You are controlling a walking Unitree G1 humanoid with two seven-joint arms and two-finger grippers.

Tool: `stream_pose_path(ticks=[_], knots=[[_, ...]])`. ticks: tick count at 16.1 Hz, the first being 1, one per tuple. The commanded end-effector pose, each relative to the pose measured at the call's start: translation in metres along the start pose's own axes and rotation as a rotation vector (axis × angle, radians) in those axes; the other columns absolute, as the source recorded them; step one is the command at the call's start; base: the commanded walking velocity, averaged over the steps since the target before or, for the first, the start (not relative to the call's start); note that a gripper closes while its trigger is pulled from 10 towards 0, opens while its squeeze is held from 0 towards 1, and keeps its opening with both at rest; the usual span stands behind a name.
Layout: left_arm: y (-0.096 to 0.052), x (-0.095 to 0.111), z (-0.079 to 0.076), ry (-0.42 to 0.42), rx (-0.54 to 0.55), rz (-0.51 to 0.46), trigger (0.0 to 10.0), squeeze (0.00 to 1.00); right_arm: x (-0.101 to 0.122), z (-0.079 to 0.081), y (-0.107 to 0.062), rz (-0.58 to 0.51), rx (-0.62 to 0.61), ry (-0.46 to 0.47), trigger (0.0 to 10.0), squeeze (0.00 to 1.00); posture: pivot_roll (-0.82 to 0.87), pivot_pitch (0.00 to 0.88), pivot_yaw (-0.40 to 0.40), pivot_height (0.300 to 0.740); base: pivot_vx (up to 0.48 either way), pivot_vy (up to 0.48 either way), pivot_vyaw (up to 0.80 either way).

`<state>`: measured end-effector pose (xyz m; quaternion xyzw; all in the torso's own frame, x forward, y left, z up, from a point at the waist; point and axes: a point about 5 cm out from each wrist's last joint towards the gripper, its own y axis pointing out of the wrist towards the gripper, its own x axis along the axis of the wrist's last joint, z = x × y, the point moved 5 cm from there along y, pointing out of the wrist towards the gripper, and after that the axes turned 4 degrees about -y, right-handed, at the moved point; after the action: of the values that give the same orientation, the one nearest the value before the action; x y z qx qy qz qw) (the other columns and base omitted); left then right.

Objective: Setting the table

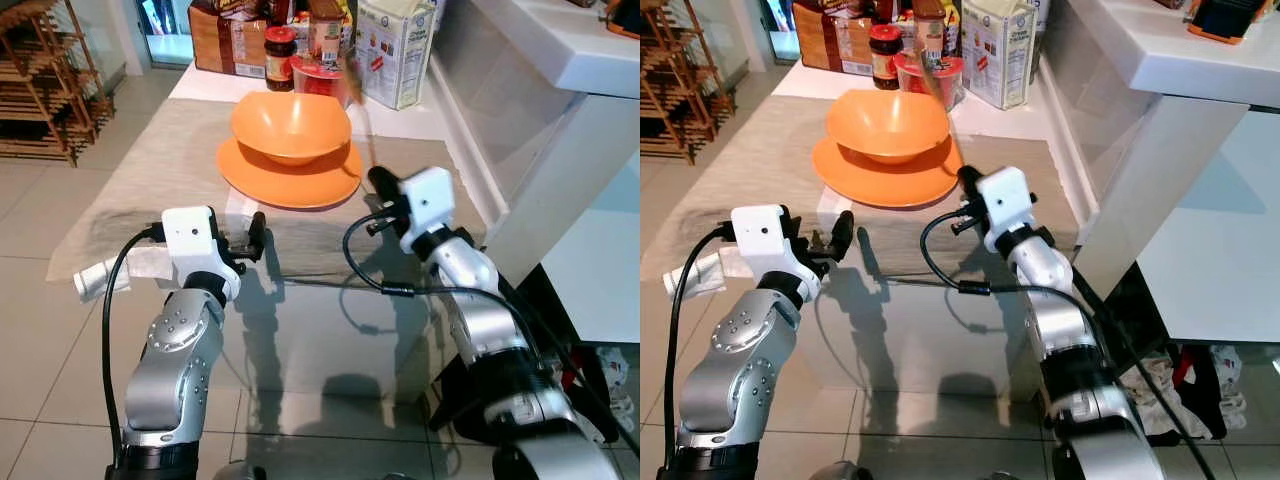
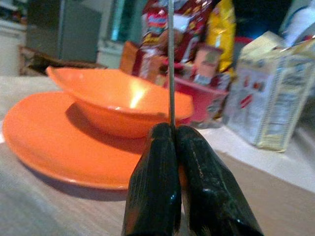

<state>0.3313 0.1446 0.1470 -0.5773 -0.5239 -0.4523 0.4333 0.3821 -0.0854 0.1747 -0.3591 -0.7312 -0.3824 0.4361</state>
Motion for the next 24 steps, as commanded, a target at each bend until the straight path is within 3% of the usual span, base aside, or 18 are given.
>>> stream_pose_path(ticks=[1,4,7,9,16,24], knots=[[0.003,-0.003,-0.003,0.043,-0.021,0.004,10.0,0.0,0.014,-0.008,-0.007,-0.06,-0.072,-0.025,0.0,0.0,-0.03,0.0,-0.003,0.731,0.0,0.0,0.0],[0.003,-0.006,-0.005,0.065,-0.053,0.006,10.0,0.0,0.013,-0.02,-0.03,-0.059,-0.2,-0.037,0.0,0.0,-0.04,0.0,0.006,0.731,0.0,0.0,0.0],[-0.005,-0.01,0.007,0.086,-0.063,-0.007,10.0,0.0,-0.032,-0.044,-0.066,0.115,-0.369,0.032,0.0,0.0,-0.05,0.0,0.015,0.731,0.0,0.0,0.0],[-0.012,-0.012,0.013,0.093,-0.066,-0.008,10.0,0.0,-0.039,-0.043,-0.076,0.139,-0.398,0.045,0.0,0.0,-0.04,0.0,0.024,0.731,0.0,0.0,0.0],[-0.02,-0.013,0.01,0.066,-0.063,-0.02,10.0,0.0,-0.021,-0.009,-0.065,0.075,-0.242,0.082,0.0,0.0,-0.03,0.0,0.016,0.731,0.0,0.0,0.0],[-0.022,-0.011,0.004,0.037,-0.076,-0.044,10.0,0.0,-0.041,-0.009,-0.066,0.167,-0.213,0.092,0.0,0.0,-0.03,0.0,0.006,0.731,0.0,0.0,0.0]])
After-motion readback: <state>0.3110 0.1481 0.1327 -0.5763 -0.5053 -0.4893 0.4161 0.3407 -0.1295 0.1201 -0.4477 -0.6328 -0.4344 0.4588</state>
